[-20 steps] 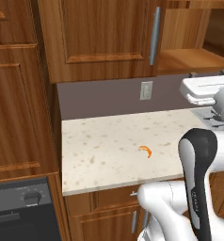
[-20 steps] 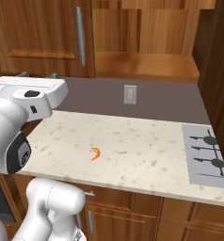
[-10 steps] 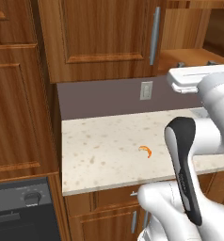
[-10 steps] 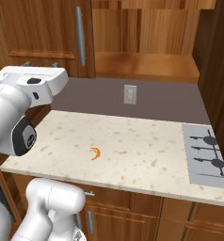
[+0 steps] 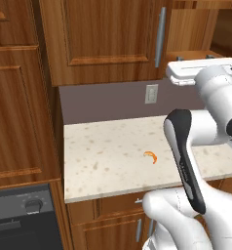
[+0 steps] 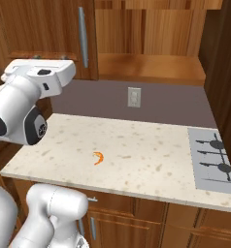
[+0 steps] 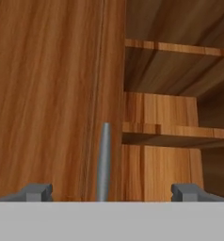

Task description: Retrieve the tupperware from the cabinet, then place the raw meat into the tupperware to avoid contamination.

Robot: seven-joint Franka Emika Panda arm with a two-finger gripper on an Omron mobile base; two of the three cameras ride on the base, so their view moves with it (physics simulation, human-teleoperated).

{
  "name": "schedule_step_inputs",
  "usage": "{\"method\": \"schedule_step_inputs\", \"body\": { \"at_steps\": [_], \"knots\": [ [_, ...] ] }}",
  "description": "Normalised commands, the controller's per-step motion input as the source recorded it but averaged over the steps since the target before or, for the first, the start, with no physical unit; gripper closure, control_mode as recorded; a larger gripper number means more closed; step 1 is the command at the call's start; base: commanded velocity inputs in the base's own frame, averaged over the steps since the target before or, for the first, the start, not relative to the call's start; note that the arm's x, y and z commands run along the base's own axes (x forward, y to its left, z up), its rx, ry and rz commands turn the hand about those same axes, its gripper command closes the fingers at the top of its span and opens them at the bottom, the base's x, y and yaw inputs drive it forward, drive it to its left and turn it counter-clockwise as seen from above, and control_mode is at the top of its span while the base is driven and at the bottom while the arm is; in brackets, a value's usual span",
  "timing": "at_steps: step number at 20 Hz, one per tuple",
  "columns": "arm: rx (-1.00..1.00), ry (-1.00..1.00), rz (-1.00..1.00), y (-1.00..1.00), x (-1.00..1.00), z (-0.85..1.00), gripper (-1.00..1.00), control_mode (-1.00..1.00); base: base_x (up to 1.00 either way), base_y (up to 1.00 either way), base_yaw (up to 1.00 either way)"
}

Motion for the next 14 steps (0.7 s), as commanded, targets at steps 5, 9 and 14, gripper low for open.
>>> {"method": "schedule_step_inputs", "body": {
  "at_steps": [5, 9, 14],
  "knots": [
    [0.00, 0.00, 0.01, 0.07, 0.35, 0.03, -1.00, -1.00, 0.00, 0.00, 0.00],
    [0.00, 0.00, 0.01, 0.06, 0.39, 0.03, -1.00, -1.00, 0.00, 0.00, 0.00],
    [0.00, 0.00, 0.01, 0.00, 0.39, 0.02, -1.00, -1.00, 0.00, 0.00, 0.00]
  ]
}}
